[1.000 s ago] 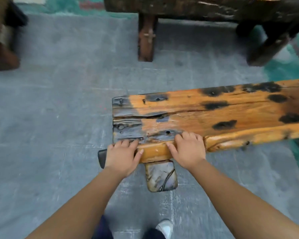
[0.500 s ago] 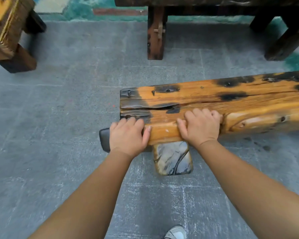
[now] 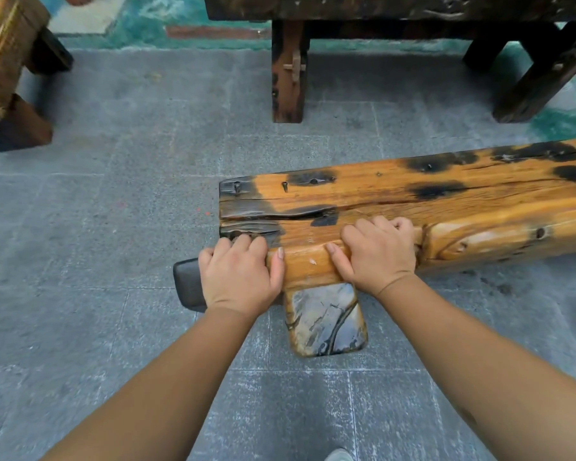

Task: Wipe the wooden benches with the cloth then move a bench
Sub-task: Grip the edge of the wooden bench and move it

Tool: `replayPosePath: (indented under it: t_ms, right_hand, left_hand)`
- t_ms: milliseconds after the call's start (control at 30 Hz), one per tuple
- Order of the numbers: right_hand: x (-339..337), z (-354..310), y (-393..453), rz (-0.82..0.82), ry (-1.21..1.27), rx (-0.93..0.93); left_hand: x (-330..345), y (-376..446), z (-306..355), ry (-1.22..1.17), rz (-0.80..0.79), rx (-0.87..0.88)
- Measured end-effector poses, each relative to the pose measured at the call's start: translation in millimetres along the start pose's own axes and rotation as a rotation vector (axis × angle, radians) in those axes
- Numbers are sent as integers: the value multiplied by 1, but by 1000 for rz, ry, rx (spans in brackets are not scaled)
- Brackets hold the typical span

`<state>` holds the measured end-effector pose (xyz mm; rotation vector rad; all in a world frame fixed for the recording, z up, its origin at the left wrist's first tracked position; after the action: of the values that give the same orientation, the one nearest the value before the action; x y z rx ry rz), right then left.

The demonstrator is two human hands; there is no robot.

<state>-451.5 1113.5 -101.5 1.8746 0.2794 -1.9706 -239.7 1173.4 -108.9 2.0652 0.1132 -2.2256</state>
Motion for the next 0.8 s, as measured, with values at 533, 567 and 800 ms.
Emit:
replayPosePath:
  t_ms: [533,567,800]
  right_hand:
    - [9,-3,72,-22,9,32]
    - [10,-4,78,-21,10,35]
    - [17,-7,128,-21,17,50]
  left_hand:
    - [-2,78,-22,43,17,47]
    - [-2,85,-25,44,23,49]
    - [-2,139,-41,64,81,94]
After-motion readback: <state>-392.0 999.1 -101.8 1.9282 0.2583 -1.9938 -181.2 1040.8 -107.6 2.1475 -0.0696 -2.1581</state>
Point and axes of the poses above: each hand's wrist, its own y-axis towards the middle knuckle, its own x-axis out of the palm, z = x × y, the point moved 3 cm from there along y, towards the middle knuckle, and after that the axes turned 15 degrees about -z, right-handed, at the moved point
